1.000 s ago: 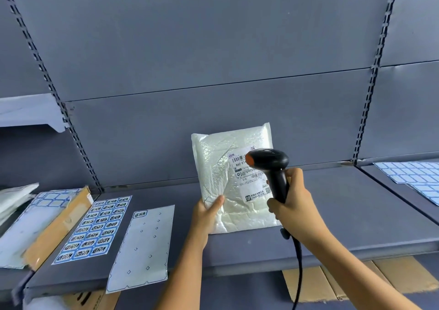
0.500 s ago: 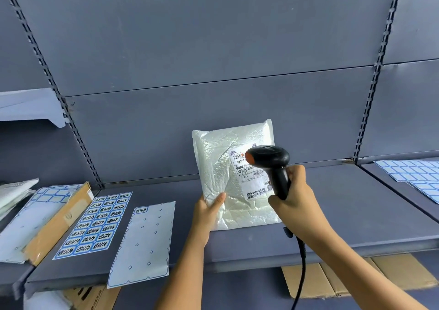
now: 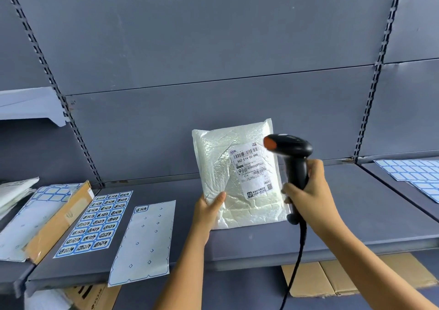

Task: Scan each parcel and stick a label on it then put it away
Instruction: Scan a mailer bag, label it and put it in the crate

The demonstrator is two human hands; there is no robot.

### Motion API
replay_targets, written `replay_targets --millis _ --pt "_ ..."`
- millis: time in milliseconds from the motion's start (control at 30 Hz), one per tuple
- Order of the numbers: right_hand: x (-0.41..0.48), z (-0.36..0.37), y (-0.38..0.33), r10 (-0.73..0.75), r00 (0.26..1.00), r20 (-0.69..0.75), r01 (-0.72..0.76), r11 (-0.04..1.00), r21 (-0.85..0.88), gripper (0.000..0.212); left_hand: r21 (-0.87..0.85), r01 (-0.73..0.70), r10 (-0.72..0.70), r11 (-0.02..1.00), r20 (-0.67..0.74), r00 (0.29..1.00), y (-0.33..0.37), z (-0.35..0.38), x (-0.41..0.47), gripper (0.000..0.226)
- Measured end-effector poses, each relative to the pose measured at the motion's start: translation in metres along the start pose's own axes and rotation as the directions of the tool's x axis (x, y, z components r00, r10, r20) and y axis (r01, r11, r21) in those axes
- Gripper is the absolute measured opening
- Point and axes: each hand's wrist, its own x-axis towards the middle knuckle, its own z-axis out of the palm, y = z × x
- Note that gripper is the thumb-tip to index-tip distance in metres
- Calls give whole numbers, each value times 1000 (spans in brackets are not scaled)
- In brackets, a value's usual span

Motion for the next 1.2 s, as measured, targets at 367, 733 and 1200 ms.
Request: replay_targets --millis 367,733,1200 --pt "95 -26 86 371 926 -77 -354 920 169 6 28 5 -4 1000 -21 1000 4 2 -2 15" --pt "97 -40 137 314 929 -198 -370 820 -436 34 57 9 -8 998 -24 1000 0 1 1 20" --pt "78 9 86 79 938 339 -97 995 38 65 -1 73 -73 997 -27 997 13 1 -7 9"
